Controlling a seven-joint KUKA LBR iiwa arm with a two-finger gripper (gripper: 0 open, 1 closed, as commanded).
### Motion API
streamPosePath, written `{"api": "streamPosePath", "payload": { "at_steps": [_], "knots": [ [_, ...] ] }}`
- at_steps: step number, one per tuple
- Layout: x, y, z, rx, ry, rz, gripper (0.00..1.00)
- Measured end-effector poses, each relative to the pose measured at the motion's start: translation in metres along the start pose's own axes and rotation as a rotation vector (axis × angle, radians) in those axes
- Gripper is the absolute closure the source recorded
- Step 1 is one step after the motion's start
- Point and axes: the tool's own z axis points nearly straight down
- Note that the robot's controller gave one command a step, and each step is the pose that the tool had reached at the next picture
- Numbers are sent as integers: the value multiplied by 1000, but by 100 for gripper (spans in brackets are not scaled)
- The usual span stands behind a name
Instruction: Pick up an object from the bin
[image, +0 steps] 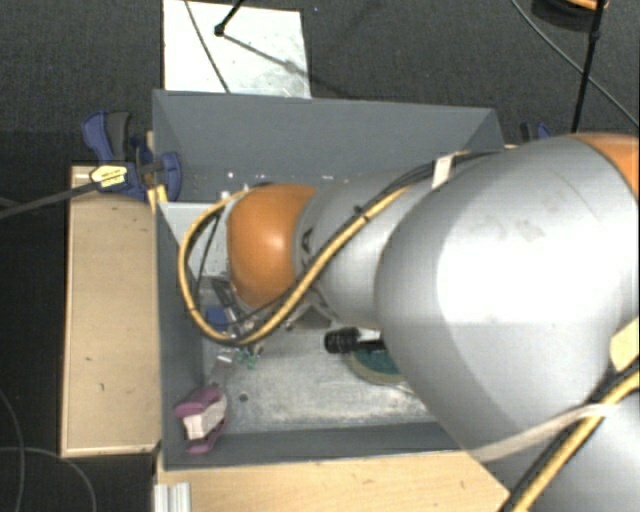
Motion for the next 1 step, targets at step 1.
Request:
{"api": "streamPosePath", "payload": {
  "at_steps": [1],
  "knots": [
    [63,-20,-2,-1,-6,-50,0]
  ]
}}
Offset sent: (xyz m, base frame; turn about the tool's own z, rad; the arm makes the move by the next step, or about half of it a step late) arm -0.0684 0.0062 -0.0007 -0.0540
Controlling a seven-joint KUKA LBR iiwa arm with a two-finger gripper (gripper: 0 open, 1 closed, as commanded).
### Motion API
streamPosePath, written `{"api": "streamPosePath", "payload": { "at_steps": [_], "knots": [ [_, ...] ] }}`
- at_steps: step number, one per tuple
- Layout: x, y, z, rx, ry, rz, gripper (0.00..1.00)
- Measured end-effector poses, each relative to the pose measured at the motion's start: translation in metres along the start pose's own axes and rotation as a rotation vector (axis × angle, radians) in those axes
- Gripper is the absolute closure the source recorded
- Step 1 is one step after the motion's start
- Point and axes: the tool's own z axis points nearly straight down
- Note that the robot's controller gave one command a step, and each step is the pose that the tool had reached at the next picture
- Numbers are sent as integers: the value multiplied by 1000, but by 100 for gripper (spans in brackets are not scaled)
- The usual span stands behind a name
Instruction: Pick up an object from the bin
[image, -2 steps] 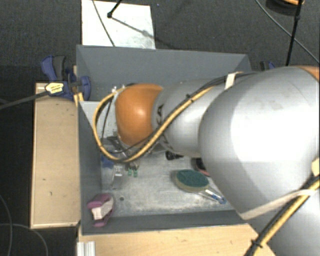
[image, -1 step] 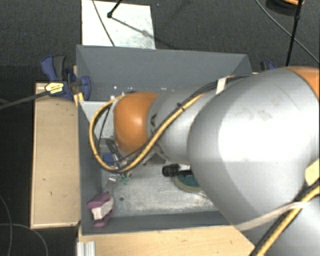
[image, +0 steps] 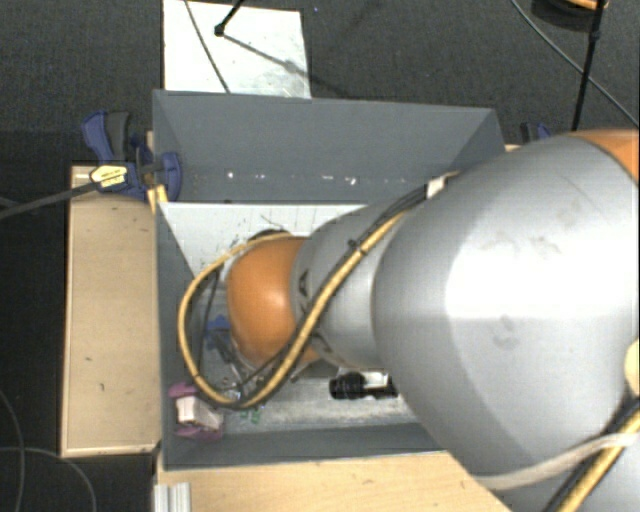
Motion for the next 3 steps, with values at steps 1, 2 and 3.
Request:
{"api": "streamPosePath", "payload": {
  "at_steps": [1,2,3],
  "knots": [
    [-30,-55,-5,6,8,106,0],
    [-21,-48,-1,6,11,205,0],
    [-43,-60,2,2,5,-31,0]
  ]
}}
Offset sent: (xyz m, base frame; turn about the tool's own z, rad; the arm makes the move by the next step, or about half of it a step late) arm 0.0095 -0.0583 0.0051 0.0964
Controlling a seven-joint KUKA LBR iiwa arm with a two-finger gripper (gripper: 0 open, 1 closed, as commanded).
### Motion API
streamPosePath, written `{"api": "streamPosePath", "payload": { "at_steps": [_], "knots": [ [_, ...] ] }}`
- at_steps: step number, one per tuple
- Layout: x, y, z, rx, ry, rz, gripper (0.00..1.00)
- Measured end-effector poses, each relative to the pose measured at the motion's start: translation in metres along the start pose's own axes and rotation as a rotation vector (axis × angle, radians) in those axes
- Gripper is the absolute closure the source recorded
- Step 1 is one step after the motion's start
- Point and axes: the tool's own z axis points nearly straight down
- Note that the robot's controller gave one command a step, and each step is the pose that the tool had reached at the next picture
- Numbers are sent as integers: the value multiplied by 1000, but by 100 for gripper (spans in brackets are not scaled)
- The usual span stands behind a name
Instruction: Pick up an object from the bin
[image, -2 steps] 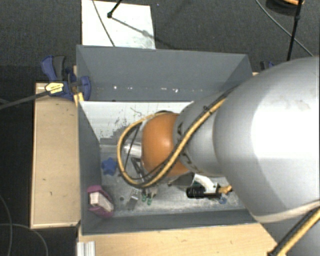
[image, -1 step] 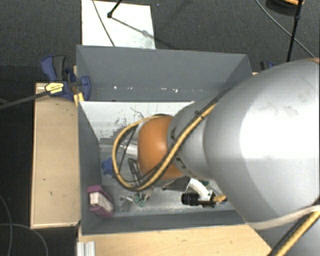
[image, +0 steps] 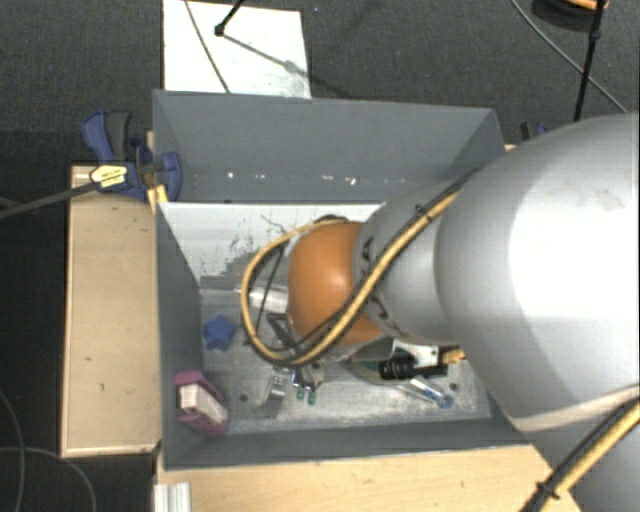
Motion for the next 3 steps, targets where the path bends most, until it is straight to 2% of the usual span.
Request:
{"api": "streamPosePath", "payload": {
  "at_steps": [1,2,3],
  "knots": [
    [-25,75,-1,-6,-2,-89,0],
    [20,31,0,3,7,-100,0],
    [18,-3,-103,-3,-4,-239,0]
  ]
}}
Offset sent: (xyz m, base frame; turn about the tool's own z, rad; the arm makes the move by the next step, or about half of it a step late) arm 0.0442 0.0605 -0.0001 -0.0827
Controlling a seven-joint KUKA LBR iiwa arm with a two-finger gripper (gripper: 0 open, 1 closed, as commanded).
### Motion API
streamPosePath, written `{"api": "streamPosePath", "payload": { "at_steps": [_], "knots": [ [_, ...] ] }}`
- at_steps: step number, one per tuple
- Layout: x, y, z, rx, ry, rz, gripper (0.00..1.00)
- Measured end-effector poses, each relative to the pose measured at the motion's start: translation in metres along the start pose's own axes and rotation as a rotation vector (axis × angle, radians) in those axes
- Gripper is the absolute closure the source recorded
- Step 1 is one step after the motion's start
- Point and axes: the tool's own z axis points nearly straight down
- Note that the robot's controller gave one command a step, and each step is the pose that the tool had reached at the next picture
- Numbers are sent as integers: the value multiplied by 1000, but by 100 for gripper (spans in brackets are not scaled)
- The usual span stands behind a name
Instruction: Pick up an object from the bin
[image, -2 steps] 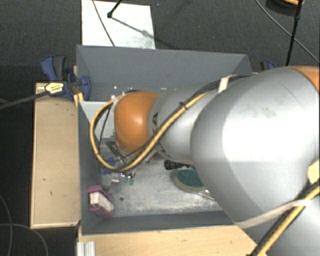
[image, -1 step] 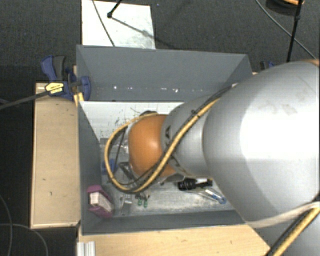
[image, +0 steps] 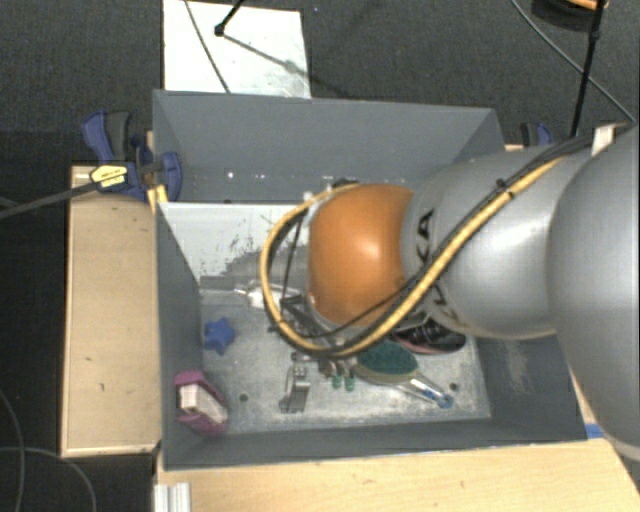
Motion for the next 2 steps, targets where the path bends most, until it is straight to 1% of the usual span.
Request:
{"api": "streamPosePath", "payload": {
  "at_steps": [1,2],
  "knots": [
    [-74,3,64,1,5,-167,0],
    [-96,75,105,-2,3,-218,0]
  ]
}}
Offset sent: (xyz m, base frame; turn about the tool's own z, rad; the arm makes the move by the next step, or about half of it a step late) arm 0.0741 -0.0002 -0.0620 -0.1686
